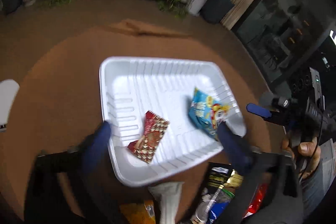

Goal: Organize snacks
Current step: 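Carry both packets to the white tray and open both tools to drop them, then move both tools back over the remaining snacks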

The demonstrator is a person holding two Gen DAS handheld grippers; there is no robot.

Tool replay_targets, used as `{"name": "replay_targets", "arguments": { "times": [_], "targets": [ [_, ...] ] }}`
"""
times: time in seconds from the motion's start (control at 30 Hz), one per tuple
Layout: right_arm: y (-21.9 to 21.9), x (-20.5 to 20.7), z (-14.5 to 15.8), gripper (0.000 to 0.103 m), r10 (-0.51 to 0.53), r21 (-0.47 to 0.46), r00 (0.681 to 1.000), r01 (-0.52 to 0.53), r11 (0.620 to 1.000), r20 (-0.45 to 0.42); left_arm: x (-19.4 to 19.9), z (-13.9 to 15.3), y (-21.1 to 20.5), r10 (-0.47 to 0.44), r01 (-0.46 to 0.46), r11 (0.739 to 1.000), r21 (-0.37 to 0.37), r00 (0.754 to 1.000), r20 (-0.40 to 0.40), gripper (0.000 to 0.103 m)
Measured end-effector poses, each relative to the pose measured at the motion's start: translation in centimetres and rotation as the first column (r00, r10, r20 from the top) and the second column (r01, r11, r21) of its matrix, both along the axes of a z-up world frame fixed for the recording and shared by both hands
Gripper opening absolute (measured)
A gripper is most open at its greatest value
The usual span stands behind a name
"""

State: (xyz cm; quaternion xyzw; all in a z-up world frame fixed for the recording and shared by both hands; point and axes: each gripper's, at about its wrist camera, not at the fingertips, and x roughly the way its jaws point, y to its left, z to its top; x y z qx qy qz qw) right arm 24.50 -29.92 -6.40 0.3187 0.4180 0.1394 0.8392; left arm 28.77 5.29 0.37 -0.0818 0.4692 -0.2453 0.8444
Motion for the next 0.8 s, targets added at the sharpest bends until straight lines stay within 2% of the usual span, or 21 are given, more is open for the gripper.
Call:
{"name": "replay_targets", "arguments": {
  "times": [0.07, 0.1, 0.2, 0.3, 0.4, 0.47, 0.57, 0.63, 0.73, 0.8],
  "targets": [
    [-1.2, -2.3, 2.1, 0.1, -0.06, 0.075, 0.995, 0.054, 0.996, 0.079, -2.1, 1.7, 0.4, -0.021, 0.022, 1.0, -0.011, 0.996, 0.082, 0.103],
    [-1.5, -3.4, 2.8, 0.103, -0.077, 0.096, 0.99, 0.066, 0.993, 0.117, -3.7, 2.9, 0.8, -0.023, 0.025, 1.0, -0.012, 0.989, 0.148, 0.103],
    [-1.7, -8.0, 5.9, 0.103, -0.1, 0.143, 0.954, 0.061, 0.988, 0.284, -7.7, 5.2, 1.9, -0.014, 0.007, 1.0, 0.027, 0.964, 0.264, 0.103],
    [-1.0, -12.4, 8.0, 0.103, -0.068, 0.156, 0.923, 0.009, 0.988, 0.378, -11.3, 6.2, 3.1, 0.014, -0.045, 0.994, 0.097, 0.953, 0.302, 0.103],
    [-0.1, -17.5, 8.6, 0.103, -0.069, 0.103, 0.899, 0.026, 0.994, 0.432, -15.2, 6.1, 5.3, 0.089, -0.111, 0.992, 0.055, 0.947, 0.309, 0.103],
    [0.7, -19.6, 8.2, 0.103, -0.055, 0.054, 0.911, 0.036, 0.998, 0.409, -17.4, 5.2, 6.4, 0.132, -0.152, 0.987, 0.048, 0.948, 0.29, 0.103],
    [1.3, -22.7, 5.9, 0.103, -0.058, -0.016, 0.942, 0.067, 0.998, 0.331, -20.7, 2.8, 7.2, 0.151, -0.165, 0.986, 0.037, 0.957, 0.247, 0.103],
    [1.3, -24.5, 4.0, 0.103, -0.078, -0.018, 0.958, 0.087, 0.996, 0.276, -23.0, 1.2, 7.3, 0.158, -0.168, 0.986, 0.023, 0.96, 0.23, 0.103],
    [1.6, -26.5, 0.9, 0.103, -0.107, -0.001, 0.982, 0.108, 0.994, 0.153, -26.0, -0.5, 5.9, 0.101, -0.123, 0.99, 0.064, 0.957, 0.273, 0.103],
    [2.5, -27.9, -0.5, 0.1, -0.115, -0.042, 0.988, 0.12, 0.992, 0.103, -27.3, -1.4, 4.8, 0.061, -0.088, 0.992, 0.09, 0.96, 0.274, 0.103]
  ]
}}
